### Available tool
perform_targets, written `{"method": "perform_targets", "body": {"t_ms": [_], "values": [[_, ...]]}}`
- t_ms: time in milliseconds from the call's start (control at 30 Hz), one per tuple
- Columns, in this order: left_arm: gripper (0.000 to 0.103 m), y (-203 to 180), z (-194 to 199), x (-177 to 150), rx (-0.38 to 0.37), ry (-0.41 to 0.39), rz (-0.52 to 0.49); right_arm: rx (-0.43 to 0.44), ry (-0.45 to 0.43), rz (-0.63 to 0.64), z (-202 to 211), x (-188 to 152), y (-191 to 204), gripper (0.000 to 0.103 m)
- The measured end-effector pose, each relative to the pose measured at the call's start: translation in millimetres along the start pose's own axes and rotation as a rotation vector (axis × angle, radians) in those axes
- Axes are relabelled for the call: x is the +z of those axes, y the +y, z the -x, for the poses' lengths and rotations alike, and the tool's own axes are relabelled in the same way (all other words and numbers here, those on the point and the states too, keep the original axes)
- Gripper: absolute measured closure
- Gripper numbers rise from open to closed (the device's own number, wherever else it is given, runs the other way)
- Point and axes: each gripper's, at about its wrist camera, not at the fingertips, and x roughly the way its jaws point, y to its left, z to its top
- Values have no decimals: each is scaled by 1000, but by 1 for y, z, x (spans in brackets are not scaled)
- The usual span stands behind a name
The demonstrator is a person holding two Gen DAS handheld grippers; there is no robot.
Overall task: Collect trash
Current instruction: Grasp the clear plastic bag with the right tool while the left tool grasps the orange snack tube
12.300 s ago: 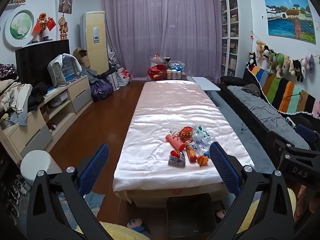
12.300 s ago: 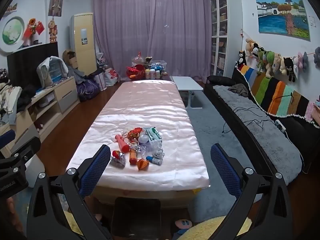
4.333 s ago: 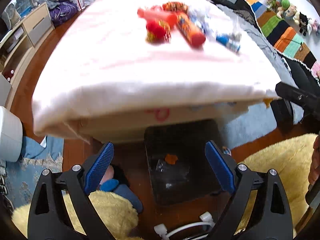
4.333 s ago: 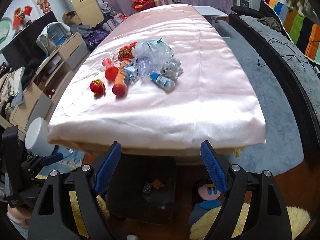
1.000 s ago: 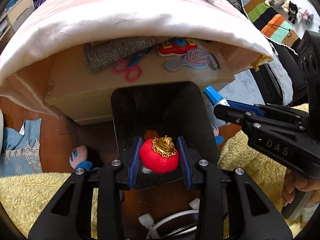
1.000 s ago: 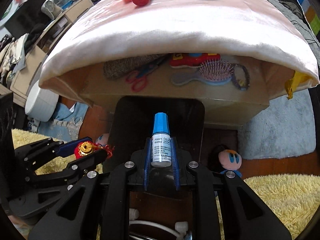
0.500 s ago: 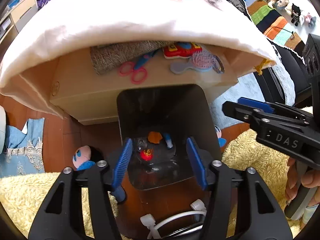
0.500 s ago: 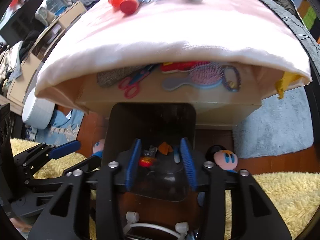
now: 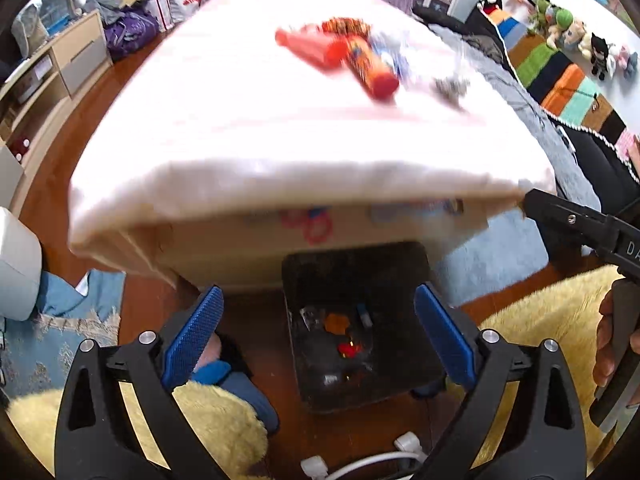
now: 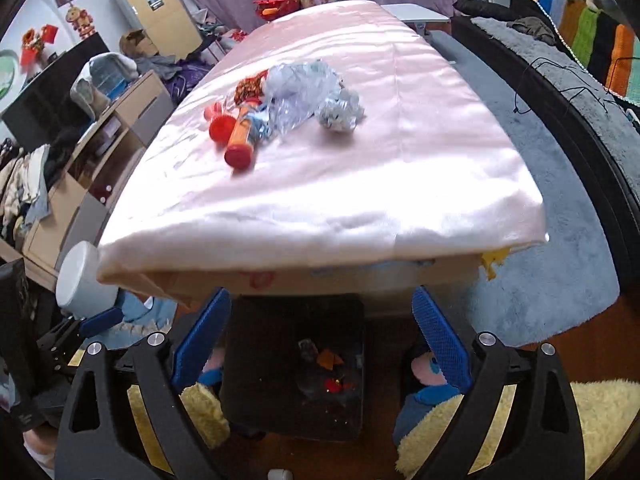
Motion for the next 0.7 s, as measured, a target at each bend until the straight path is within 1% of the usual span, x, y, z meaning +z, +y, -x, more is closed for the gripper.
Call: {"method": "perform_targets", "body": {"t_ms": [167, 300, 600, 700], "values": [[10, -1, 15, 27, 3, -48, -9, -18, -44, 9, 7, 28, -3, 10], [9, -3, 20, 49, 2, -71, -19, -30, -64, 13, 6, 50, -4, 10], [9, -12, 6, 98, -5, -77, -41, -47, -90, 47, -10, 93, -4, 10], [9, -18, -4, 111, -17, -74, -53, -39, -103, 56, -15, 108, -2, 12]]}}
